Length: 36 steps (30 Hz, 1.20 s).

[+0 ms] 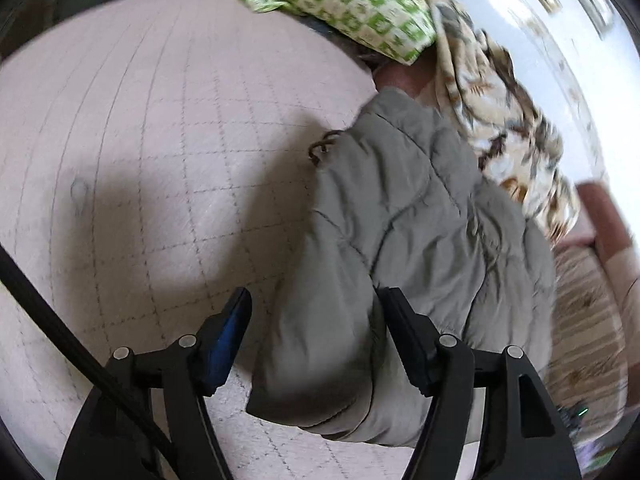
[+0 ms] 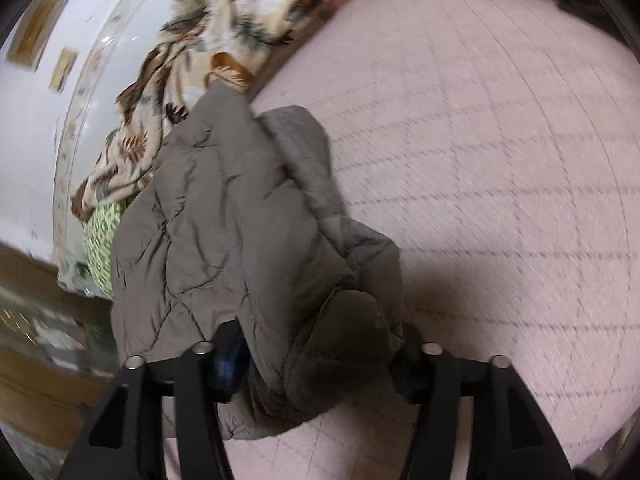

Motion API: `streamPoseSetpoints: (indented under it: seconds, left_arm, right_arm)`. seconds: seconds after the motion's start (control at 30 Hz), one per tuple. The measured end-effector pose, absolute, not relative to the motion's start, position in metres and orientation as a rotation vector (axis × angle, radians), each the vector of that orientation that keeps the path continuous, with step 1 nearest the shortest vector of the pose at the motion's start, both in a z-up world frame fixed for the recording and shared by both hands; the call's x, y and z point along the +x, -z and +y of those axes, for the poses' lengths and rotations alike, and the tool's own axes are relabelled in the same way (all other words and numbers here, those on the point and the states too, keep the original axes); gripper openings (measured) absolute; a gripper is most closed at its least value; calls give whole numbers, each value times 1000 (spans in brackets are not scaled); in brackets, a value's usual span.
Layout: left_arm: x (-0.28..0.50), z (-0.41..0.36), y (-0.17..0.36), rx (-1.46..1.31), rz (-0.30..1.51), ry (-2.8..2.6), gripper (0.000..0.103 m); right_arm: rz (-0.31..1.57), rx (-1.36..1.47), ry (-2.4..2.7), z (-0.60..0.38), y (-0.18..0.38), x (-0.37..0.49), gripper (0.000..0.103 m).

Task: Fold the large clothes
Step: 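Lower the jacket onto the bed and open both grippers, then press and smooth the folded jacket flat with both grippers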

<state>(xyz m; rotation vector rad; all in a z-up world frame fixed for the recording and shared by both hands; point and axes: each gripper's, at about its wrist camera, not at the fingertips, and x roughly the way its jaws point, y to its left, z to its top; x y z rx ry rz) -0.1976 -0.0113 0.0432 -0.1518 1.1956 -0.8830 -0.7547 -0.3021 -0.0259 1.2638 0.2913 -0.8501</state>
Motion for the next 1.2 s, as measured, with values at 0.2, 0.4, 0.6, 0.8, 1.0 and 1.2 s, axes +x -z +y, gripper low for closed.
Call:
streamPoseSetpoints:
  seconds: [0.2,0.4,0.6,0.8,1.0,1.2]
  left_arm:
    - [-191,17,-62,-227,1086,755,69]
    - [-211,17,-95,-127,852,663,69]
    - [-292,-34,-124,123,562,809,69]
    - [-376,-93,-110,357,472,1026,70]
    - [-392,-118,-78,482,550,1051,71]
    - [-380,-126,-56,472,676,1044,84]
  right_arm:
    - [221,1250,882,-283,6,-779,66]
    - [133,1103,1065,-268,-22,-809,68]
    - [247,729,1004,-251,-66,-737,68]
    - [384,461,908,-228,-75,-646,68]
    - [480,449,883,-234,-51,-605,68]
    - [574,531,891,-252,-20,-589,73]
